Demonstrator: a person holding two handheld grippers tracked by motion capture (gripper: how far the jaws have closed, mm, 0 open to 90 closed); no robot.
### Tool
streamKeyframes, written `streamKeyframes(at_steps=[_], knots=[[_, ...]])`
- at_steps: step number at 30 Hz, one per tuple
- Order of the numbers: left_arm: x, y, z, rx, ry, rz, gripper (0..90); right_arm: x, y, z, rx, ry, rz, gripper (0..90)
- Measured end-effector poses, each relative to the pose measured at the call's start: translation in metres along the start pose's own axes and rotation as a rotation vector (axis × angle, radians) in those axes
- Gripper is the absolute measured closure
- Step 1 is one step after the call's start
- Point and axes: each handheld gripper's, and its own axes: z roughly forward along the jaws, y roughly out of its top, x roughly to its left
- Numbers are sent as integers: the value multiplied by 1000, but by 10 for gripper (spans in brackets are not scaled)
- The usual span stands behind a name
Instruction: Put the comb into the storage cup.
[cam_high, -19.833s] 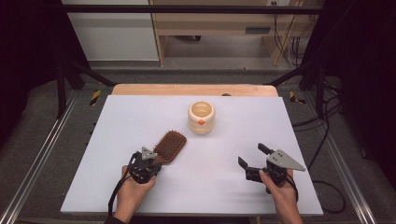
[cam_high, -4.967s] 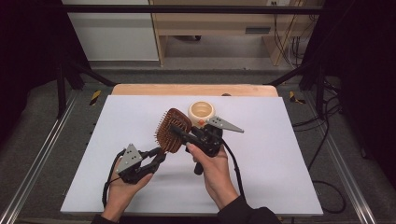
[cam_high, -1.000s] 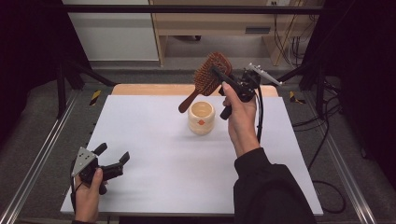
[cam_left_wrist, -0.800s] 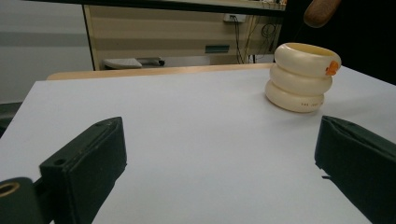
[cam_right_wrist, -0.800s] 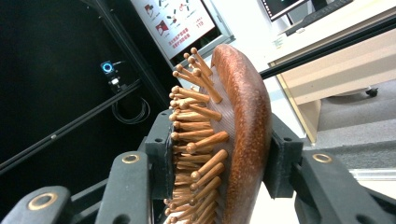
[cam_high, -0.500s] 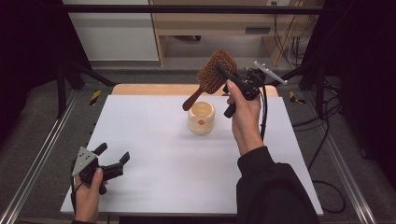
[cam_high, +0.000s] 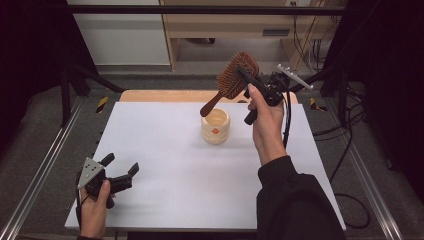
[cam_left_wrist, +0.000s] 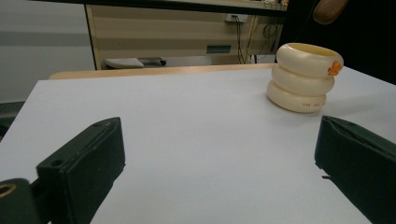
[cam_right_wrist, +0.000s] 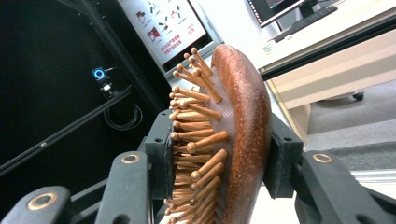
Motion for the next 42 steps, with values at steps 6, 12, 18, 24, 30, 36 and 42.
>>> streamKeyframes(at_steps=[6,12,18,24,30,36,42], knots=[[0,-1,1,4,2,0,14,-4,2,-2,-4,-13,-7,537],[0,0,1,2,-2,3,14,-9,2,-3,0,-36,-25,536],[1,0,1,3,-4,8,15,-14,0,-2,10,-66,-55,536],[1,0,1,3,-7,9,14,-19,-2,-1,20,-93,-72,535],[1,0,1,0,-9,6,15,-22,-6,2,31,-107,-83,534],[-1,0,1,3,-19,21,17,-25,-9,5,47,-105,-92,533],[-3,0,2,7,-19,42,15,-28,-14,8,56,-115,-98,532]])
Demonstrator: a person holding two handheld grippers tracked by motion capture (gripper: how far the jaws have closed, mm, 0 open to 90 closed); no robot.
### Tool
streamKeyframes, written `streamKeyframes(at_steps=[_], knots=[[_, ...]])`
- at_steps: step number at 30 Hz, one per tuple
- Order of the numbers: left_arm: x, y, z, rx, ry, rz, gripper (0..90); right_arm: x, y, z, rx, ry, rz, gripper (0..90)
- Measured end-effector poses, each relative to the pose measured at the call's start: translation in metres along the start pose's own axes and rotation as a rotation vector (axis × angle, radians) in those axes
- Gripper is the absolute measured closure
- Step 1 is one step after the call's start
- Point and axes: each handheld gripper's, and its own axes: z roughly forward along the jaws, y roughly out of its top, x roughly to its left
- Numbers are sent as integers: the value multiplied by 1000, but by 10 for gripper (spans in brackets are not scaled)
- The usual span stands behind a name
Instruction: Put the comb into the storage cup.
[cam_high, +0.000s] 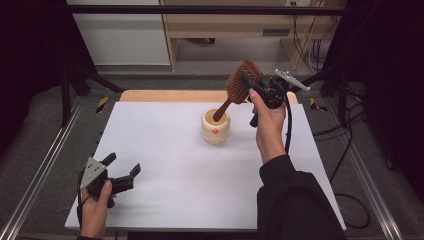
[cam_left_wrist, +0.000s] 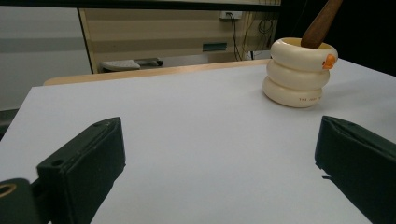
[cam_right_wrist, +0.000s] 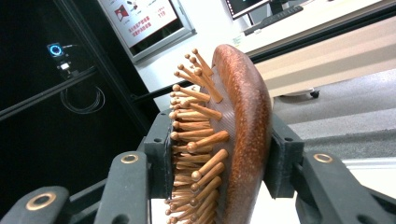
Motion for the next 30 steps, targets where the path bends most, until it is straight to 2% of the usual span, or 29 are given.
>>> streamKeyframes(at_steps=[8,30], knots=[[1,0,-1,-2,-1,-9,16,-2,-6,3,11,-7,2,532],[2,0,-1,-5,-8,-4,17,-8,-26,13,60,-20,-18,531]])
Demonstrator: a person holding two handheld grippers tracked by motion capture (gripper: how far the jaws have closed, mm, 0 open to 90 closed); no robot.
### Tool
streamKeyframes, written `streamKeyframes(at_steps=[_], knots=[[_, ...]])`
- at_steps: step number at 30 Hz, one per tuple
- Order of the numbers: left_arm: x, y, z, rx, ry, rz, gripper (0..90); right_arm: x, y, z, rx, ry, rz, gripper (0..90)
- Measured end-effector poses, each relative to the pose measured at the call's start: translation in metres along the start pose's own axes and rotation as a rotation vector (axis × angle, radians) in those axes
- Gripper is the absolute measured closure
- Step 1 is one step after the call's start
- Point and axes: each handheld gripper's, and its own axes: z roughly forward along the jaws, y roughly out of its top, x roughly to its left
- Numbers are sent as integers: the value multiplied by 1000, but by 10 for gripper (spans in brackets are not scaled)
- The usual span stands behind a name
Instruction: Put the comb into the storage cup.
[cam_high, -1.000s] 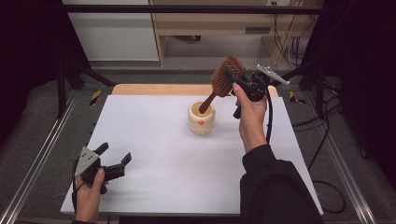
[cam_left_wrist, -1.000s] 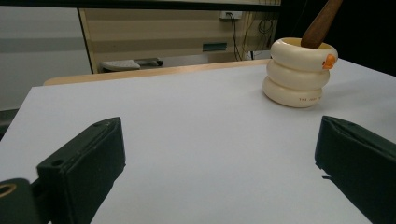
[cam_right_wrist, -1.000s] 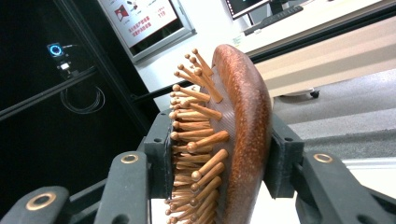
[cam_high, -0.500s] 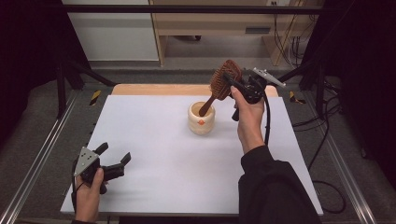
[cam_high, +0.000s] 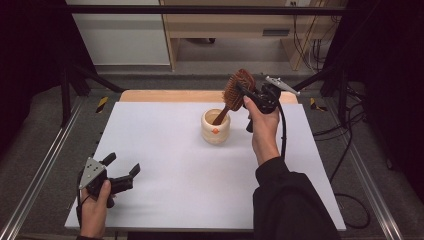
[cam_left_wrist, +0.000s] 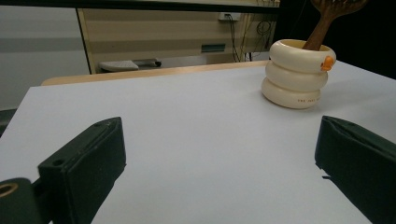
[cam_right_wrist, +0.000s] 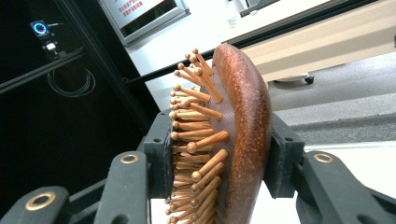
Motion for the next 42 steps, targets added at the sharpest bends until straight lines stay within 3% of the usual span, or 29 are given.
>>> streamKeyframes(at_steps=[42], knots=[[0,0,0,-2,0,9,17,2,-18,10,48,-2,-21,528]])
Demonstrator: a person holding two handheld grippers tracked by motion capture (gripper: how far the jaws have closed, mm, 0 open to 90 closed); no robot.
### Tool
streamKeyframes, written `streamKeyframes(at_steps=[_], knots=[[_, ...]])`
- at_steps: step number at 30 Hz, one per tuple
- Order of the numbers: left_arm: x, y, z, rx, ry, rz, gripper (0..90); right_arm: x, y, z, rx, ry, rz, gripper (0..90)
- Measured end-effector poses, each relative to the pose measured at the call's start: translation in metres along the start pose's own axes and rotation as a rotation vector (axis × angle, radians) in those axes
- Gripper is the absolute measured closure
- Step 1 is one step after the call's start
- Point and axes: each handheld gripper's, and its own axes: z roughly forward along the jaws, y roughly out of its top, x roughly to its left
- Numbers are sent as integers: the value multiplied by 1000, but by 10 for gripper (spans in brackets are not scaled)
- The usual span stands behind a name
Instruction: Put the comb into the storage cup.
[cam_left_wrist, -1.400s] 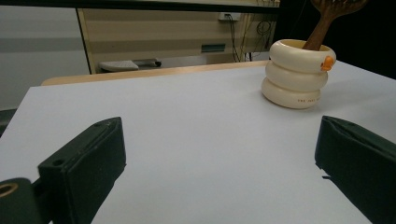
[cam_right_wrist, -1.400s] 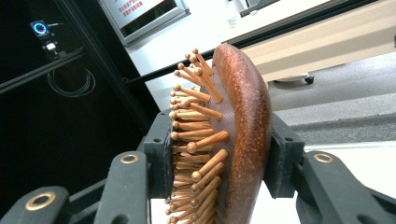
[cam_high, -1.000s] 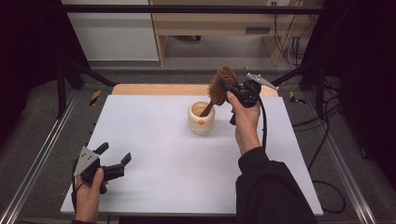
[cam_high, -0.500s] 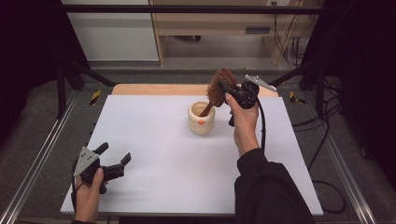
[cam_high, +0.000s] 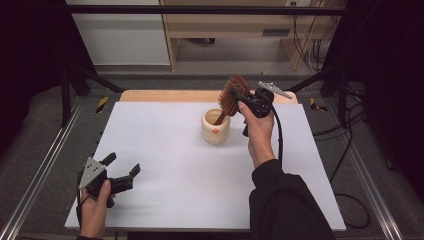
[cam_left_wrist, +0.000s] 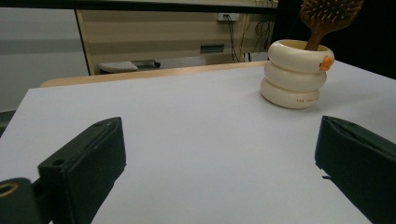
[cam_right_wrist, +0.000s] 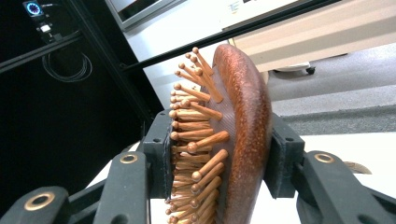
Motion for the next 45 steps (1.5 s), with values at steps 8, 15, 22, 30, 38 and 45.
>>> streamKeyframes(at_steps=[8,15,22,30,38,45], knots=[[0,0,1,1,-2,-2,17,1,-1,2,-1,6,18,528],[0,0,1,1,-1,-1,17,1,-2,3,4,0,4,527],[0,0,0,1,-1,-1,17,-1,-4,2,6,-3,14,527],[0,0,1,2,-1,-1,17,-6,-10,3,10,-7,21,527],[0,0,1,1,-1,-1,17,-6,-12,4,15,-7,31,527],[0,0,0,0,1,-1,17,-6,-14,6,18,-10,25,526]])
